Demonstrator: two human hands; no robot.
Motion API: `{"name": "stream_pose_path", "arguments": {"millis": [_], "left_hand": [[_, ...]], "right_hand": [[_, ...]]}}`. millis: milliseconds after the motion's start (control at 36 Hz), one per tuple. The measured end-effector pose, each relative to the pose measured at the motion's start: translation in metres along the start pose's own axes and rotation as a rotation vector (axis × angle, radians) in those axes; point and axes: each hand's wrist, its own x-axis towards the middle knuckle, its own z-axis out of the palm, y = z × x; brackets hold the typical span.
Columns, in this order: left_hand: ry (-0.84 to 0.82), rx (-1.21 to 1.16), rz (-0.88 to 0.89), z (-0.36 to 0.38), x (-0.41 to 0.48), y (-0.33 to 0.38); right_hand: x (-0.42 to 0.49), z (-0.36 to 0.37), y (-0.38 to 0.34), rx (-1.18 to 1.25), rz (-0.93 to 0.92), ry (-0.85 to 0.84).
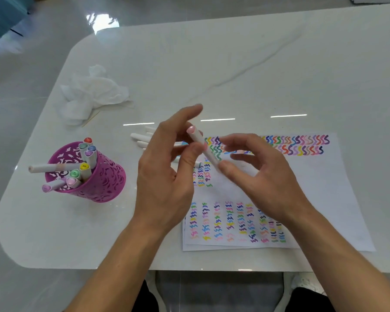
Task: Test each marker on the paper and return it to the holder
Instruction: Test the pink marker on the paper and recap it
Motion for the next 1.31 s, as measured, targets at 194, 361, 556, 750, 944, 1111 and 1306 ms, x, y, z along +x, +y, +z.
{"name": "stream_pose_path", "arguments": {"millis": [194, 361, 556, 750, 944, 1111, 1306], "left_hand": [[-0.043, -0.035, -0.094, 0.005, -0.004, -0.004], [-0.157, 0.229, -0.065, 0.007, -0.009, -0.012], [-0.401, 0.462, -0.072, 0.010, -0.010, -0.012], [-0.531, 0.526, -0.071, 0.014, -0.008, -0.012], [-0.481, 0.466, -0.058, 0.013, -0.006, -0.018], [-0.461, 0.438, -0.058, 0.018, -0.004, -0.019], [-0.421, 0.439, -0.057, 0.021, -0.005, -0.022]], "right_hand": [[-0.001, 0.001, -0.001, -0.082, -0.067, -0.012], [-0.001, -0.007, 0.001, -0.351, -0.155, 0.013], [-0.006, -0.014, 0.005, -0.649, -0.211, -0.082], [-0.008, -0.012, 0.007, -0.735, -0.143, -0.188], [-0.009, -0.013, 0.011, -0.769, -0.145, -0.215], [-0.008, -0.016, 0.017, -0.779, -0.201, -0.124], [-0.007, -0.020, 0.019, -0.767, -0.160, -0.102]]}}
